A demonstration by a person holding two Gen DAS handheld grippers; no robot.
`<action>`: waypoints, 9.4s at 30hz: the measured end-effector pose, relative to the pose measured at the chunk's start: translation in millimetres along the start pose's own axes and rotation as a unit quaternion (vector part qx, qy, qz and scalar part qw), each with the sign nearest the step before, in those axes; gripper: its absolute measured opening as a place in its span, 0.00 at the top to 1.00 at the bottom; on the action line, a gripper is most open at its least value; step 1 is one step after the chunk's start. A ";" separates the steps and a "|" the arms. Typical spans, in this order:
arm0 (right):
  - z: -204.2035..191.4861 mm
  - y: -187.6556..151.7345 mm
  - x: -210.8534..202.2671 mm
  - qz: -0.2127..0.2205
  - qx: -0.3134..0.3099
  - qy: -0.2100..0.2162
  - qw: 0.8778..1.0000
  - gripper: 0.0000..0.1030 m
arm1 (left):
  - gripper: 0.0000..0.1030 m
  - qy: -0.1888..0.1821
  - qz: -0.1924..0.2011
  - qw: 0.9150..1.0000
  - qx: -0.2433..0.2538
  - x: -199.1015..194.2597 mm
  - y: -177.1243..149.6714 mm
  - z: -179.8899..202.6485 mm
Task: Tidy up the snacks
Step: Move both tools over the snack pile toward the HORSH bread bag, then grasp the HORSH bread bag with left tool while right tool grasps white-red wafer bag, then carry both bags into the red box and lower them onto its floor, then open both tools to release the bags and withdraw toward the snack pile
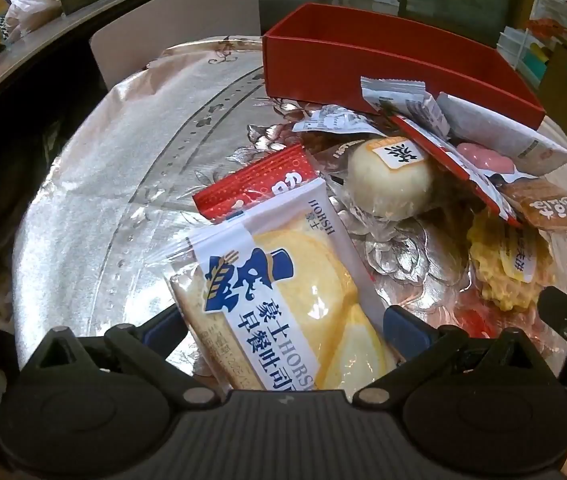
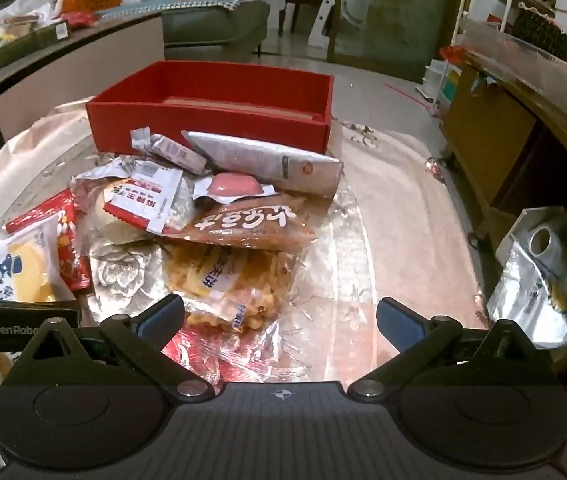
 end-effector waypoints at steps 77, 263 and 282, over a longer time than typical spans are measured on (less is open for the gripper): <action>18.6 35.0 -34.3 0.065 0.072 0.090 0.991 0.18 | 0.23 -0.042 -0.089 0.995 -0.002 5.1 -12.8 -17.4; -25.8 141.9 43.3 -0.010 -0.011 0.117 0.993 0.37 | 0.31 -0.092 0.007 0.995 0.035 11.3 127.9 -15.6; -111.2 70.6 30.3 -0.106 -0.081 0.175 0.975 0.34 | 0.31 -0.049 -0.047 0.997 -0.034 3.7 70.5 -70.8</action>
Point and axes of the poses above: each gripper's, at about its wrist camera, not at the fingertips, and x roughly the way its jaws point, z to its right, y to its top, the point moved 6 cm from there along x, roughly the way its jaws point, and after that the axes turned 4 degrees about -y, right-handed, at the moved point
